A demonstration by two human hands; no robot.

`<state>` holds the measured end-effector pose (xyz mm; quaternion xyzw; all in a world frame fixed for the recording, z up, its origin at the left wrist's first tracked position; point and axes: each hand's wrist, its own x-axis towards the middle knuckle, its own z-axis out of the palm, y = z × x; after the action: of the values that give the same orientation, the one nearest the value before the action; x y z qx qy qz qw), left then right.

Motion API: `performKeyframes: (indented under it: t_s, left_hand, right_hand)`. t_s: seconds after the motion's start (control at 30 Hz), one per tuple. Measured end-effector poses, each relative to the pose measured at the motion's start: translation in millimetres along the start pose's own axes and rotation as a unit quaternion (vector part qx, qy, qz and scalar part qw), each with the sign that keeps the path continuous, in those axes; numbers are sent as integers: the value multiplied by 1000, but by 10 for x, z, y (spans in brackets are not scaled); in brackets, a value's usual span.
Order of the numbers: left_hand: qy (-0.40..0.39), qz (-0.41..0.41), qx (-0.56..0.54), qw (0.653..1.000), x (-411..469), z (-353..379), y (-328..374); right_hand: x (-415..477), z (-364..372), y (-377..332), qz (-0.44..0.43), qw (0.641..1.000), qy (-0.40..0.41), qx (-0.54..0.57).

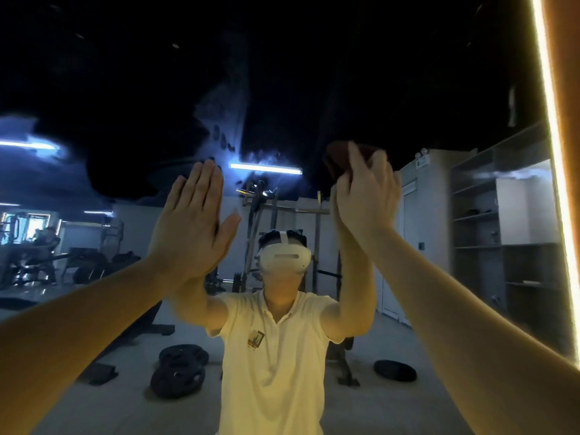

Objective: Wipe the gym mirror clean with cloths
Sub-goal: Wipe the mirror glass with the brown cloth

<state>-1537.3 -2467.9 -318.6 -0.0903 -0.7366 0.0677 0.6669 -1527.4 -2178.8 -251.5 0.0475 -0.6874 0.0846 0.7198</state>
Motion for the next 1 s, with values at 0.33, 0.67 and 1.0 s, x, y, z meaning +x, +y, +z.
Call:
performKeyframes:
  t_s: [0.33,0.67,1.0]
  left_hand:
    - [-23,28,-28,999,-8,31,-117]
    - [-67,14,-33,997,24,-62,-93]
    - [-33,43,-23,998,18,-261,-332]
  right_hand:
    - [-920,116,-882,-174,980,-36,86]
    - [-292,-197,647,60,997,1,-51]
    - [-581,126,-1018,-133,988,-38,68]
